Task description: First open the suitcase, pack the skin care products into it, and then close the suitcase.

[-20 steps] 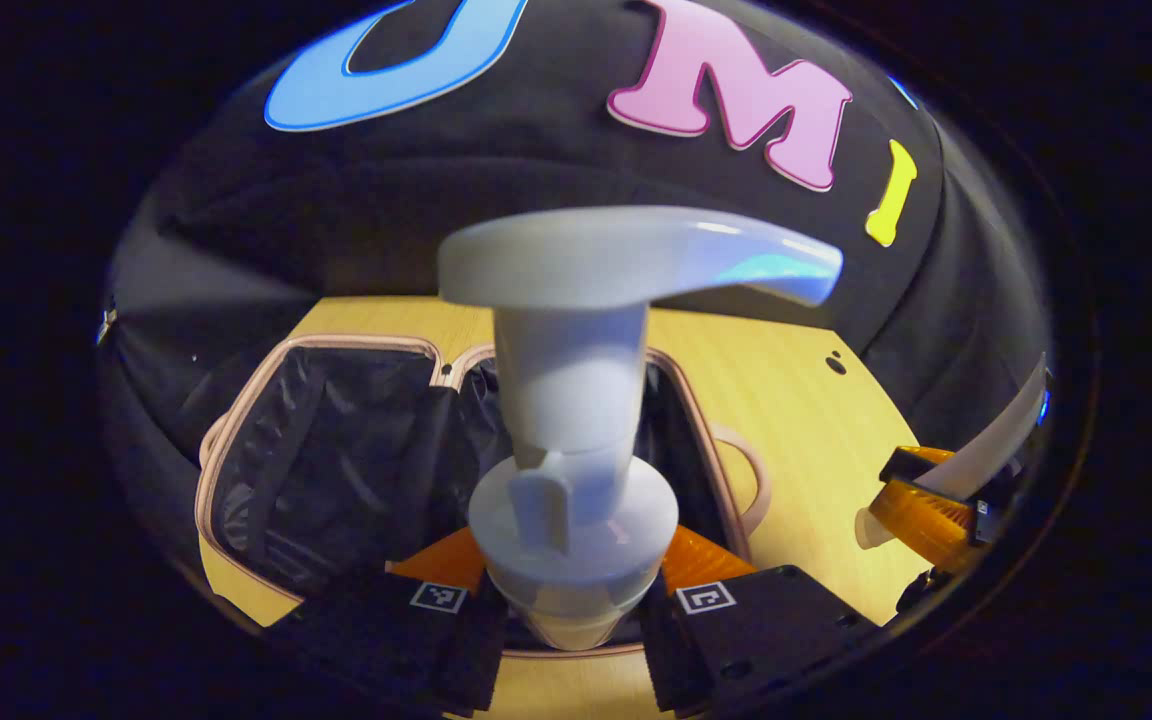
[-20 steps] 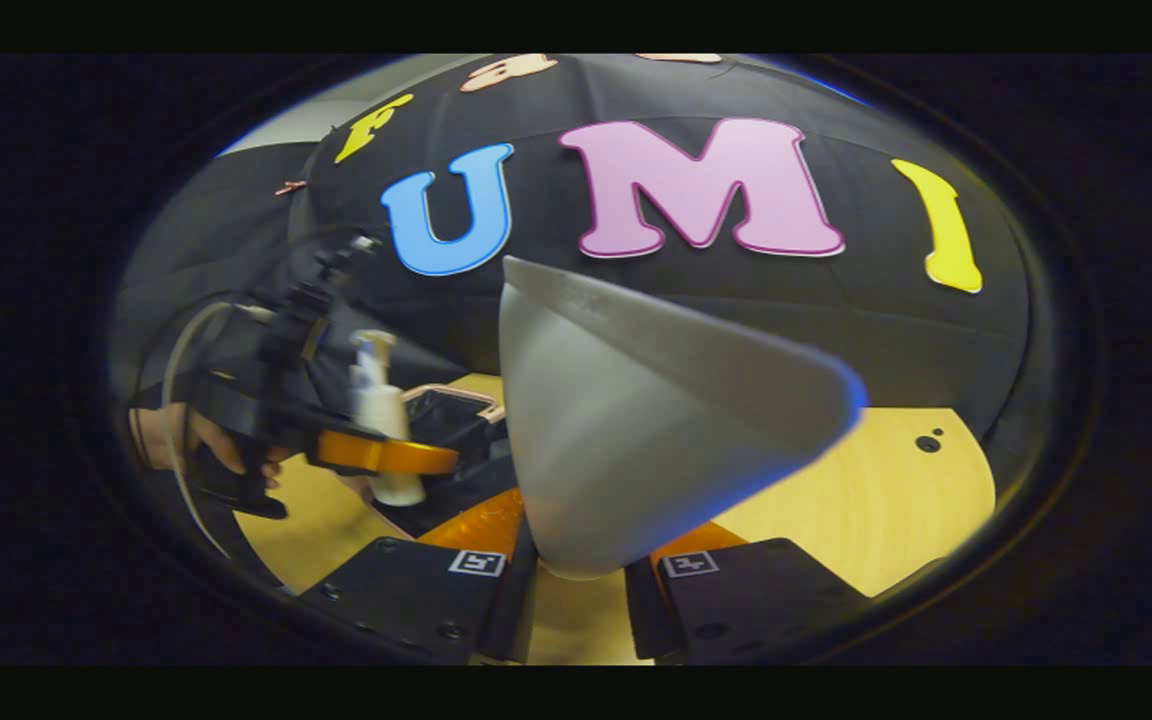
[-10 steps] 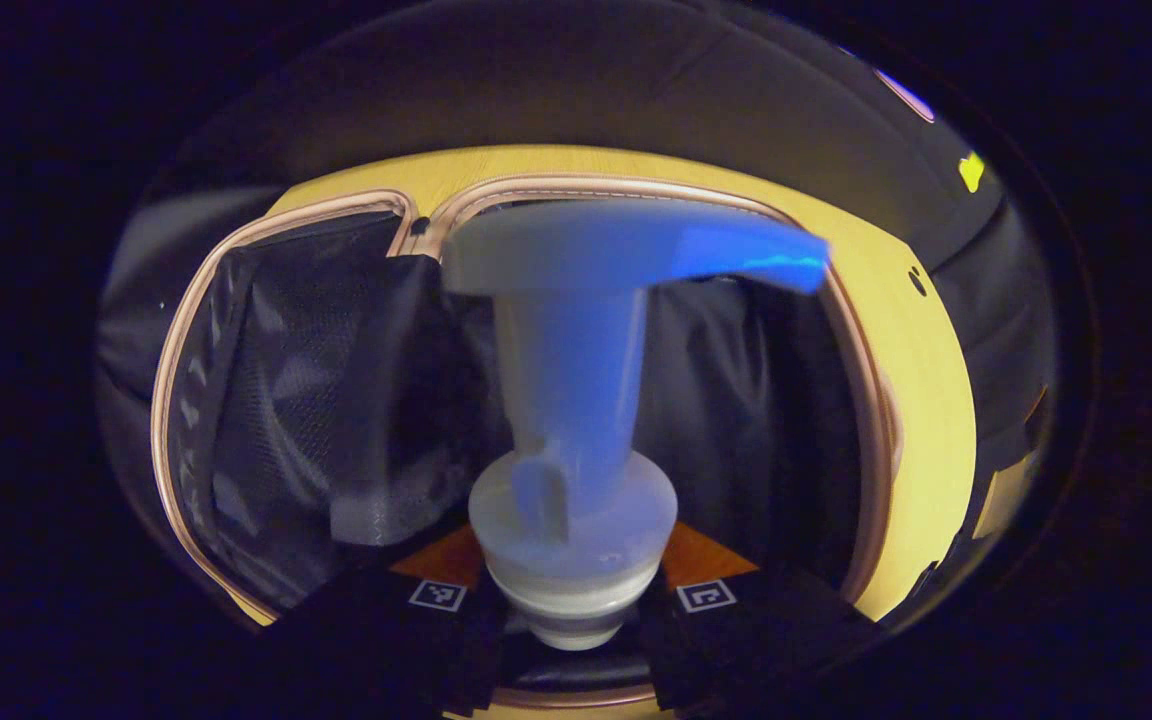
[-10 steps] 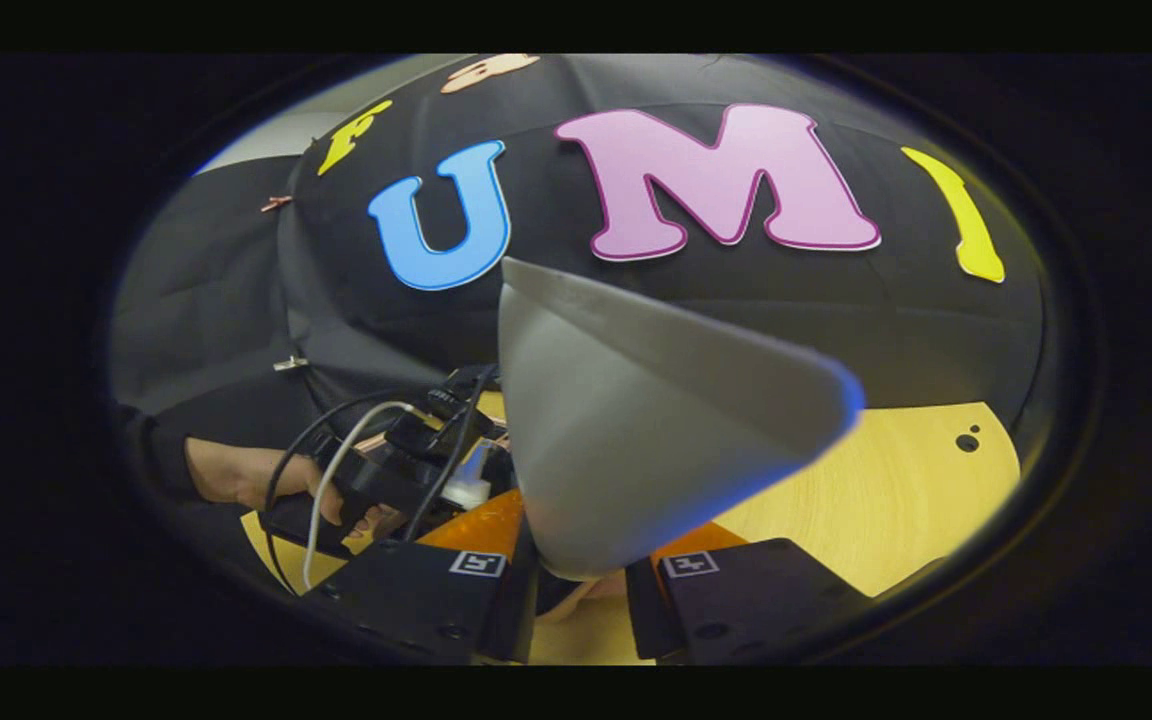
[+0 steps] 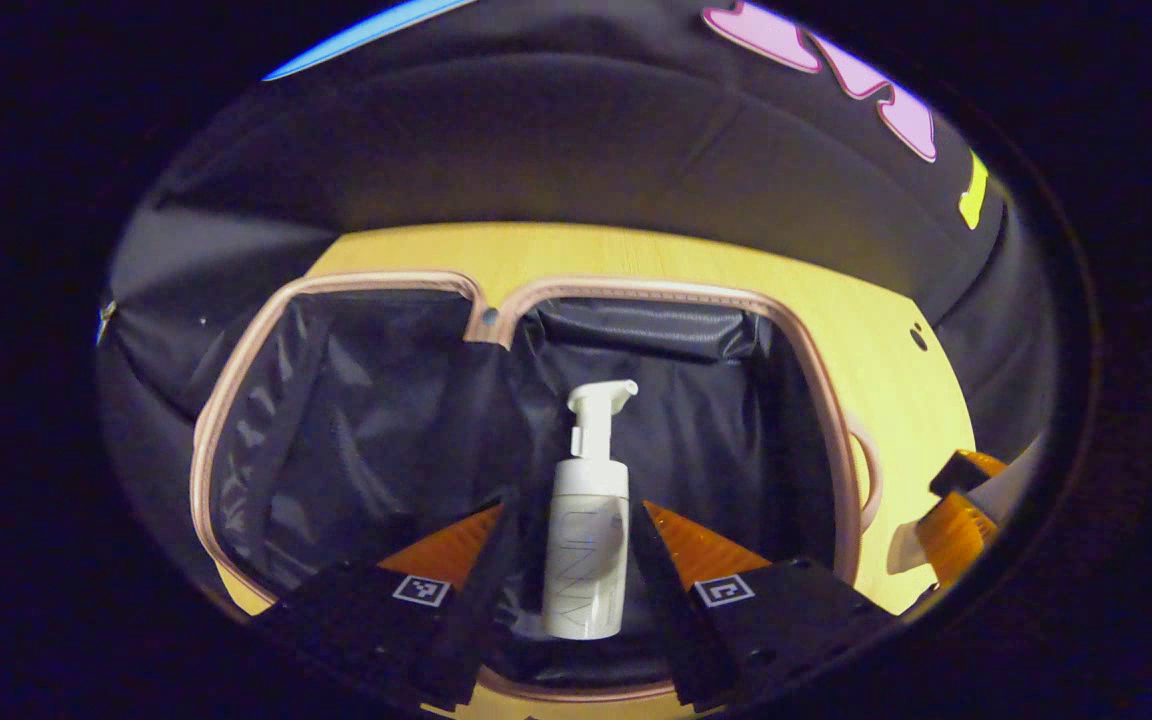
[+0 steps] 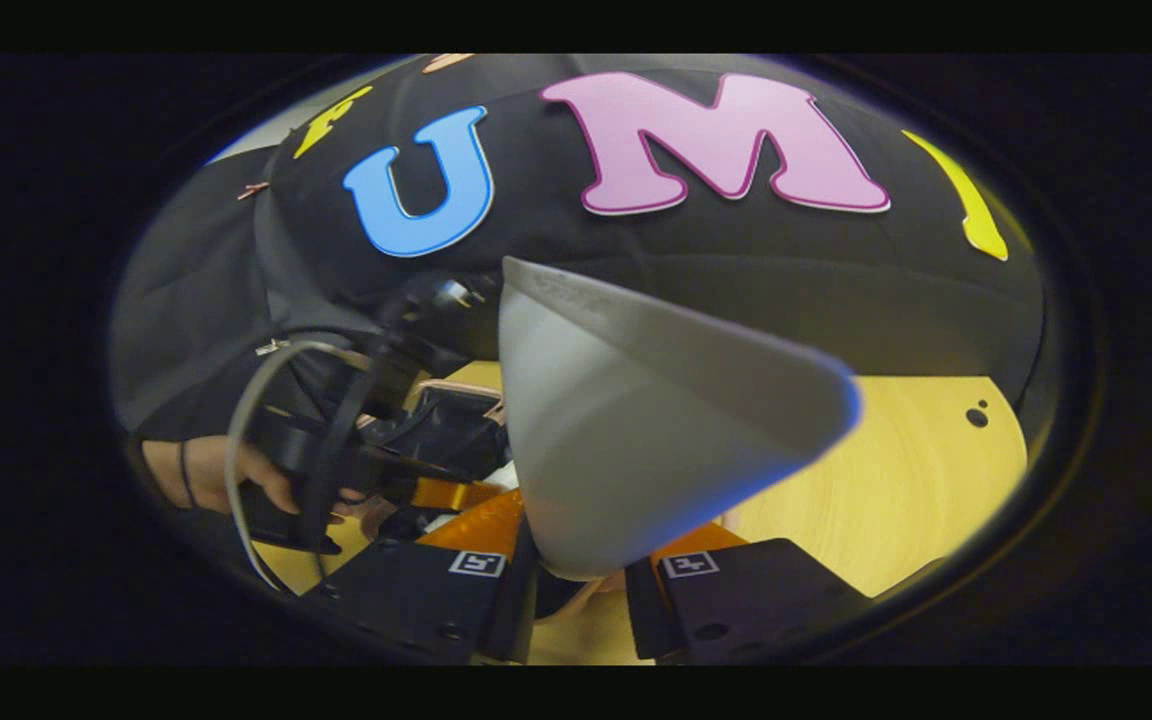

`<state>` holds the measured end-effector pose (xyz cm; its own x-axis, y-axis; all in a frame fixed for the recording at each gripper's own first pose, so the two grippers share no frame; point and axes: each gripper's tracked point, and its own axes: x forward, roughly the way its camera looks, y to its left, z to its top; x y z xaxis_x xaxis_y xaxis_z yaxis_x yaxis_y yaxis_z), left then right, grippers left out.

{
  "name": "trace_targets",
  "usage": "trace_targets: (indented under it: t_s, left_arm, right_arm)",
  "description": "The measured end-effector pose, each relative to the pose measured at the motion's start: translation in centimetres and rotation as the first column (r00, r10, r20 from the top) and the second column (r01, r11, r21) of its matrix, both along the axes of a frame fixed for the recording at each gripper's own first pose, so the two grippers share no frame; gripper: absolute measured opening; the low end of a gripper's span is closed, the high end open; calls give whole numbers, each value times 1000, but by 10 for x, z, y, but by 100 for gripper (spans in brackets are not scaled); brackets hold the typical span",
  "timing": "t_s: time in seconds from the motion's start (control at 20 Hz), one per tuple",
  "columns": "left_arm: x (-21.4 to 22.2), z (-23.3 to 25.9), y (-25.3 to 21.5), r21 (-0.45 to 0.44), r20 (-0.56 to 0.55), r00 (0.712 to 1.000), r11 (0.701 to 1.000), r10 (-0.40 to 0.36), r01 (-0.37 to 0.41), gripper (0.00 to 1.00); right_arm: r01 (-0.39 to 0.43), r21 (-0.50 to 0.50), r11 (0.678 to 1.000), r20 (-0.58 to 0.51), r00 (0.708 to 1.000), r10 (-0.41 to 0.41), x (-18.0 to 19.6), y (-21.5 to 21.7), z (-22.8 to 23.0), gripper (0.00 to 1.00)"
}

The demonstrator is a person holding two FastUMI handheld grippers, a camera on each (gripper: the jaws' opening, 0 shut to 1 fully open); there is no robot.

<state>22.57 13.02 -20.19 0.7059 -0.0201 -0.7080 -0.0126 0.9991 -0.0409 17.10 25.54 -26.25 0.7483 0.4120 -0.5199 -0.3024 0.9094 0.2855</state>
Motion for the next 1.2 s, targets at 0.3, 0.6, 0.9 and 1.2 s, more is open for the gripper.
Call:
trace_targets:
  t_s: [0.3,0.6,0.9,1.2]
  left_arm:
    - [-103,69,51,16,177,983,998,56,-60,74]
    - [-214,95,62,-108,198,970,987,140,-121,76]
    - [-256,109,77,-104,230,963,988,138,-117,76]
    - [-271,123,107,-82,291,949,992,118,-99,76]
  right_arm:
    - [9,-39,999,-108,994,-13,7,37,-33,41]
    - [85,-106,991,-361,925,-118,14,43,-90,41]
    - [127,-190,974,-530,821,-210,-5,55,-135,41]
    - [206,-274,939,-505,801,-323,12,58,-134,48]
